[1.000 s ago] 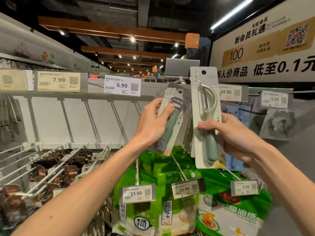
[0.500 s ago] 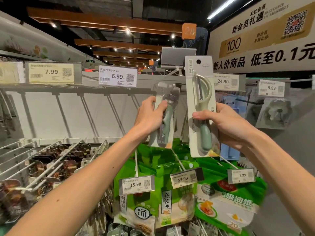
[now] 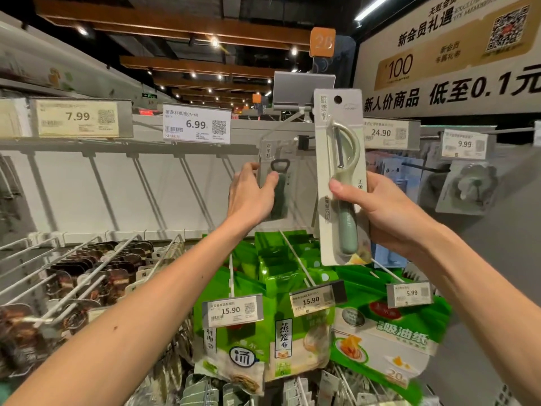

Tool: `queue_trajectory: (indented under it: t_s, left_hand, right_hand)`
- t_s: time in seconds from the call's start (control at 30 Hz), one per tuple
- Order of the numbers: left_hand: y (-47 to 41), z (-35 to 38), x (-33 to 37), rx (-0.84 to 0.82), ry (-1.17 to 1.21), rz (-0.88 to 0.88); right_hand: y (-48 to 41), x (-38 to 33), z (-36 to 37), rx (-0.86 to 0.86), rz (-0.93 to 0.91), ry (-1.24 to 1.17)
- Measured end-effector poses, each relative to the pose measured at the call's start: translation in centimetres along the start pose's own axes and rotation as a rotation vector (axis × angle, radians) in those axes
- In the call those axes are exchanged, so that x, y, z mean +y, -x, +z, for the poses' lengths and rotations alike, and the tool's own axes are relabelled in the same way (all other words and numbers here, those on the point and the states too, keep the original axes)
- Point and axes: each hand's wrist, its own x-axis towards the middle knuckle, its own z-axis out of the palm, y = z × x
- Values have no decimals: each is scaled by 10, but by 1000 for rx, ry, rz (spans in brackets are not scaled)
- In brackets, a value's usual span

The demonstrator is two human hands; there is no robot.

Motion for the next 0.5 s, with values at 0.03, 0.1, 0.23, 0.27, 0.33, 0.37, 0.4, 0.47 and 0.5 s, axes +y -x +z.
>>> queue_trajectory:
  t_s: [0.03, 0.1, 0.23, 0.27, 0.33, 0.37, 0.4, 0.47, 0.5]
  left_hand:
    - [9, -3, 2, 5, 51, 59]
    - [29, -11, 5, -27, 208, 121]
    - [53, -36, 10, -20, 508, 66]
    - [55, -43, 11, 2, 549, 29]
    - [60, -56, 14, 61, 597, -48]
    - [62, -63, 18, 82, 600, -76]
    - [64, -69, 20, 97, 600, -103]
    - [64, -80, 22, 105, 600, -148]
    - [64, -85, 24, 115, 576, -152]
  right_hand:
    - [3, 2, 2, 21, -41, 21]
    - [14, 8, 7, 100, -130, 97]
    - [37, 34, 32, 69, -192, 141]
    - [39, 41, 39, 44, -179, 138]
    - [38, 51, 54, -8, -159, 148]
    - [35, 54, 62, -27, -149, 153]
    - [33, 57, 71, -41, -142, 155]
    - [27, 62, 85, -44, -133, 160]
    - [24, 62, 91, -44, -130, 148]
